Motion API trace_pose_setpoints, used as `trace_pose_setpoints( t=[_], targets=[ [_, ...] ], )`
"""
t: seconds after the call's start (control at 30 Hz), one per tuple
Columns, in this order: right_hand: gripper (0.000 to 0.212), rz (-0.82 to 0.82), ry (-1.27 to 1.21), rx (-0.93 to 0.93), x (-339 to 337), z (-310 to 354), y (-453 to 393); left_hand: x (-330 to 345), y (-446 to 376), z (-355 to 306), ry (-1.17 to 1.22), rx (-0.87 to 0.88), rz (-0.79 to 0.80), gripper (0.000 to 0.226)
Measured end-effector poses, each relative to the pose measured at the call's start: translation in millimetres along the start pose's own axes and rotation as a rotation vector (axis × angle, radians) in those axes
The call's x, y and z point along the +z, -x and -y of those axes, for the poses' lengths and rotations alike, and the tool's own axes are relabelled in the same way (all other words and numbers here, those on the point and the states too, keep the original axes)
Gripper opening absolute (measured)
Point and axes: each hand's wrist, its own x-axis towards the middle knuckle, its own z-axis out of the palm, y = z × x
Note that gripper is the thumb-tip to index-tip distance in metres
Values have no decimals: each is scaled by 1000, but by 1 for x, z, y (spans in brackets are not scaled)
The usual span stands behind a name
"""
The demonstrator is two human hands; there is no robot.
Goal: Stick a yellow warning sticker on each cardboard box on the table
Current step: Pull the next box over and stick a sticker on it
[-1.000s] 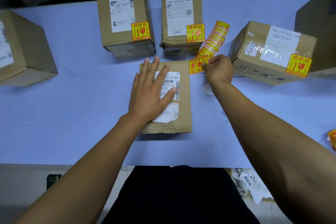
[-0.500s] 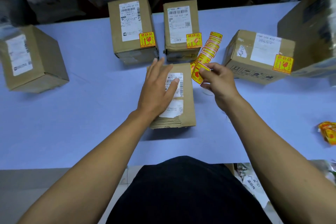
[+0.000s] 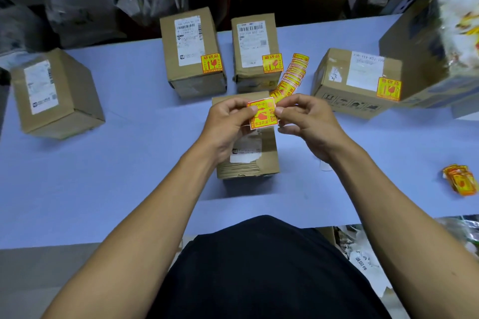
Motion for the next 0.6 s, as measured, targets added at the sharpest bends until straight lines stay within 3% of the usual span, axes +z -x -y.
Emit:
trace_pose_setpoints(
  t=[0.37,0.5,0.6],
  targets=[
    [13,65,-41,59,34,9,5,-15,6,-11,181,38,-90,17],
    [17,-44,-7,15,41,19,-3,-21,10,-15,78,-6,8,15],
    [16,-28,113,-23,42,24,-5,-24,13,-19,-7,-44,126,12]
  ],
)
